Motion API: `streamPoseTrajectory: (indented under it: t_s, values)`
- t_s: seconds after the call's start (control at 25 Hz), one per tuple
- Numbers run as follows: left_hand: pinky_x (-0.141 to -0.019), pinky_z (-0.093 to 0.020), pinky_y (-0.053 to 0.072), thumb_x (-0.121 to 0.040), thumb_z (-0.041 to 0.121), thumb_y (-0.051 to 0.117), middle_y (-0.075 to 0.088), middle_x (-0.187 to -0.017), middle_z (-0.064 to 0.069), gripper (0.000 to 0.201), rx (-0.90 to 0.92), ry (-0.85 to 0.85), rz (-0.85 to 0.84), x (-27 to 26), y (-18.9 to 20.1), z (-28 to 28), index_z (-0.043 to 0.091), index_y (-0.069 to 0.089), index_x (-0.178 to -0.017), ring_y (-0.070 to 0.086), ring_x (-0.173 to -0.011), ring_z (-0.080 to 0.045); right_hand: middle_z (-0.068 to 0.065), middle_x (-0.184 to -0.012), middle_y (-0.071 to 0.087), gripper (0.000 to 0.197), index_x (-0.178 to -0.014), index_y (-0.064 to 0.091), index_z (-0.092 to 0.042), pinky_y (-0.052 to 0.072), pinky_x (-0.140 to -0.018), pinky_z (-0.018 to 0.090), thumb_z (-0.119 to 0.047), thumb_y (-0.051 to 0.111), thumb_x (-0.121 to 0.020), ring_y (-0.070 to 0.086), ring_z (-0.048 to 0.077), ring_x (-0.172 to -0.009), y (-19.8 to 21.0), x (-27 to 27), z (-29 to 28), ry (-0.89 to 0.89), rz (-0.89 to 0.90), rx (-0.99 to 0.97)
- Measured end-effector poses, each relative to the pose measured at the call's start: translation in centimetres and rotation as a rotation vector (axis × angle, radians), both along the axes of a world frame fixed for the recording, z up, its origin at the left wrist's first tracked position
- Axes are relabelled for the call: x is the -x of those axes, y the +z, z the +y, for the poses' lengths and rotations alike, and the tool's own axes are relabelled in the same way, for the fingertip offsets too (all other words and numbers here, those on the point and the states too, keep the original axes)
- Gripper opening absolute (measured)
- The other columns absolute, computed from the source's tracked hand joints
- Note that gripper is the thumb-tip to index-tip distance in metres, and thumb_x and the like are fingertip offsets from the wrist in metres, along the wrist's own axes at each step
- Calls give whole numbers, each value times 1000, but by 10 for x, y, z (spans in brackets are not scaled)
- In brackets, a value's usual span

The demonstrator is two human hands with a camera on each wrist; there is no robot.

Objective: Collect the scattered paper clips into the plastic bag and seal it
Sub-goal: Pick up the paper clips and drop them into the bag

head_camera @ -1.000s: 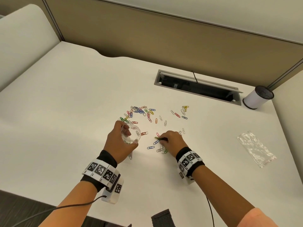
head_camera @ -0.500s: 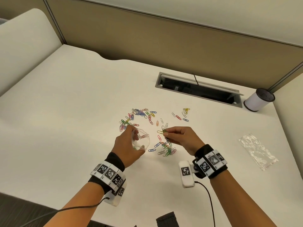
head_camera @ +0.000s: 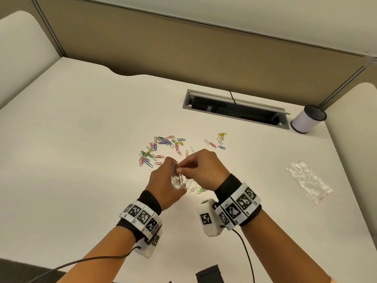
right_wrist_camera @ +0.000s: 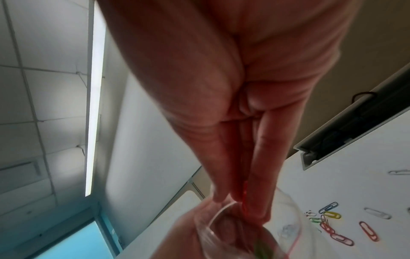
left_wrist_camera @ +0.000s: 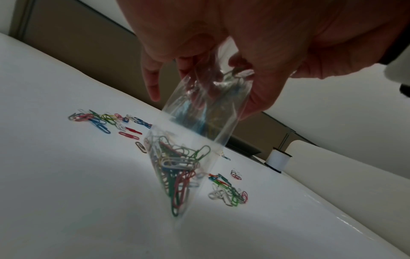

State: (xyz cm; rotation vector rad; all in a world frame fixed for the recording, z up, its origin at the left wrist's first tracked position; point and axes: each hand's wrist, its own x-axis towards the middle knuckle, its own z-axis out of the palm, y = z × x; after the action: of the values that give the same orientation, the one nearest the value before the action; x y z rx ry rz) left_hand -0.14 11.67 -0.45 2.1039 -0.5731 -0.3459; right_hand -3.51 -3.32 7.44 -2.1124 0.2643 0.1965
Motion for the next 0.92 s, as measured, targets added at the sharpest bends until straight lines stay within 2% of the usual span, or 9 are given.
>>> streamPoseTrajectory:
  t_s: [0.12, 0.24, 0.36, 0.44, 0.52, 0.6, 0.64, 0.76, 0.92]
  values:
    - [-74, -38, 51, -64, 31, 73, 55, -84, 12, 48, 1, 0, -10, 1, -2, -2, 27, 39, -98, 57, -83, -17, 9, -82, 76, 11, -92, 77, -10, 62, -77, 35, -11, 73, -83, 74, 21, -77, -3, 5, -15, -131, -30, -144]
    - [-75, -39, 52, -65, 29, 76, 55, -85, 10, 49, 9, 19, -12, 1, -1, -1, 24, 40, -98, 57, -82, -18, 12, -87, 75, 14, -95, 76, -6, 60, -85, 37, -5, 73, -82, 74, 24, -82, -21, 12, -47, -278, -13, -277]
    - [-74, -40, 53, -66, 25, 77, 56, -85, 8, 49, 17, 40, -13, -1, 0, 7, 22, 41, -98, 58, -81, -20, 6, -103, 74, 25, -106, 72, -13, 52, -95, 30, -16, 75, -81, 70, 19, -98, -57, 22, -80, -351, 113, 4]
    - [-73, -39, 53, -67, 22, 79, 56, -85, 8, 49, 14, 64, -17, -2, -1, 14, 20, 41, -99, 58, -80, -19, 8, -134, 58, 51, -130, 57, -12, 42, -103, 28, -25, 74, -83, 56, 22, -123, -79, 30, -88, -309, 253, 218]
    - [-73, -38, 53, -68, 19, 79, 56, -84, 7, 48, 10, 86, -32, -3, 0, 19, 19, 42, -99, 58, -80, -19, 11, -159, 22, 83, -149, 28, -10, 23, -117, 34, -39, 70, -84, 26, 26, -145, -96, 35, -83, -224, 371, 307]
    - [-71, -35, 52, -68, 16, 80, 57, -84, 6, 49, 18, 112, -23, -5, 1, 22, 18, 43, -100, 58, -81, -18, 13, -162, -10, 109, -153, 2, -8, 7, -121, 39, -53, 68, -80, 0, 29, -150, -113, 35, -73, -181, 432, 303]
    - [-71, -34, 52, -68, 15, 80, 57, -85, 5, 49, 25, 124, -9, -5, 1, 23, 17, 43, -100, 58, -83, -18, 14, -160, -18, 118, -152, -6, -6, 2, -122, 41, -58, 68, -77, -9, 30, -149, -119, 35, -66, -166, 432, 299]
    - [-70, -34, 54, -67, 13, 81, 58, -86, 5, 50, 47, 137, 12, -2, 2, 23, 18, 44, -101, 58, -86, -17, 13, -158, -24, 128, -151, -13, -4, -8, -120, 42, -64, 68, -72, -18, 29, -148, -131, 31, -53, -100, 351, 311]
    - [-71, -25, 50, -67, 13, 81, 57, -84, 7, 49, 45, 125, 4, 2, 1, 21, 17, 45, -100, 58, -84, -14, 5, -161, -18, 113, -153, -8, -10, -6, -120, 35, -55, 66, -81, -13, 21, -149, -134, 30, -43, 73, 246, 292]
